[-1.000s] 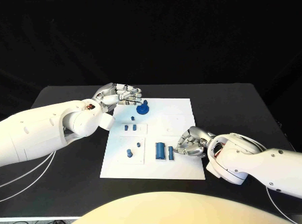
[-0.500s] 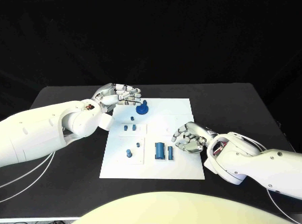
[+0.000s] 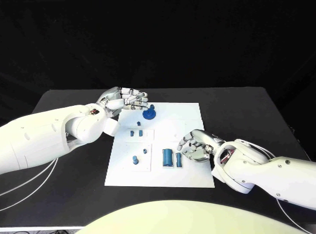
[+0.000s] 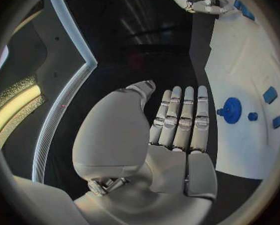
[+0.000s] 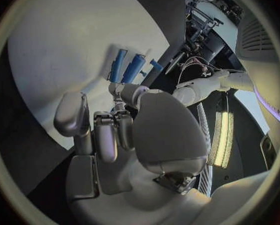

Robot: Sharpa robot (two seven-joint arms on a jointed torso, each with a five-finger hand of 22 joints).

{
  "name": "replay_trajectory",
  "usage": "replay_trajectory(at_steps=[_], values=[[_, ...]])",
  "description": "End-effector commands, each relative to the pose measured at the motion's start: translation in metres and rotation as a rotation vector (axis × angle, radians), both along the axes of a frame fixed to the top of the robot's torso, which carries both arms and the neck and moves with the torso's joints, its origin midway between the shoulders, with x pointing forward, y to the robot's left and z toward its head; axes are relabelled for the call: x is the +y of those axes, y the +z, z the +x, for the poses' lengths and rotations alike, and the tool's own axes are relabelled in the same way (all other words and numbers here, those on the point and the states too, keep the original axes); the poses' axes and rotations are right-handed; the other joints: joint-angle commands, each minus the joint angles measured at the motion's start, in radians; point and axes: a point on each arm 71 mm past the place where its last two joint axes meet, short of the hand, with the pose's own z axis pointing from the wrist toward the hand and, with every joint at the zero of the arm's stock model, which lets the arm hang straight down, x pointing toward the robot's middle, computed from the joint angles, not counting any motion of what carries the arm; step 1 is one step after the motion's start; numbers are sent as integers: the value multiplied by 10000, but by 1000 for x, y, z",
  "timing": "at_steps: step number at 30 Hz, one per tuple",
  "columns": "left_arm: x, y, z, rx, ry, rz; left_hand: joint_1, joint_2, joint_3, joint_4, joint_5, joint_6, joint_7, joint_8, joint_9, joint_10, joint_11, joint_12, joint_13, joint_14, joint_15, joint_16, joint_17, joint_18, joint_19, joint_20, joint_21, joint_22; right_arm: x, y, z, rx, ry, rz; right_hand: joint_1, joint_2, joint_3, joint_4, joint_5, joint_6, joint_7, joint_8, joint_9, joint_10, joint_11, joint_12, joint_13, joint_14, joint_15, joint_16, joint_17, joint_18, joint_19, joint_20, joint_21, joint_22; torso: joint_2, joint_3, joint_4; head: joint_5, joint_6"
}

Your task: Assemble the parts on the task board

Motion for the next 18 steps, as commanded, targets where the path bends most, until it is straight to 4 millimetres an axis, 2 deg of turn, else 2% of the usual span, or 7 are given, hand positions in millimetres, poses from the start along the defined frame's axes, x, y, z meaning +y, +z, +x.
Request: replay_trajectory(at_steps=[1,18], values=[[-2,1,0,-28,-150,-125,-97,19,-60,17,39,32,16,-42,-15,-69,24,-3,16,64,27,-65,15,141,49,-17,-60,-10,4,-2,-3,170,471,-147,-85,64,79,-21,36,96,-24,-45,-10,569,60,49,1980,906,43,14,1993,-85,-11,58,50,634,-5,1,-8,10,2],[-2,1,0,-23,-134,-113,-95,30,-63,13,40,34,18,-45,-21,-71,25,-2,17,70,27,-80,18,142,57,-17,-66,-26,4,-8,-4,630,631,-584,-187,113,133,-114,26,261,-61,-11,1,575,31,56,1981,908,24,18,2004,-83,-20,51,81,679,-2,3,0,6,2]])
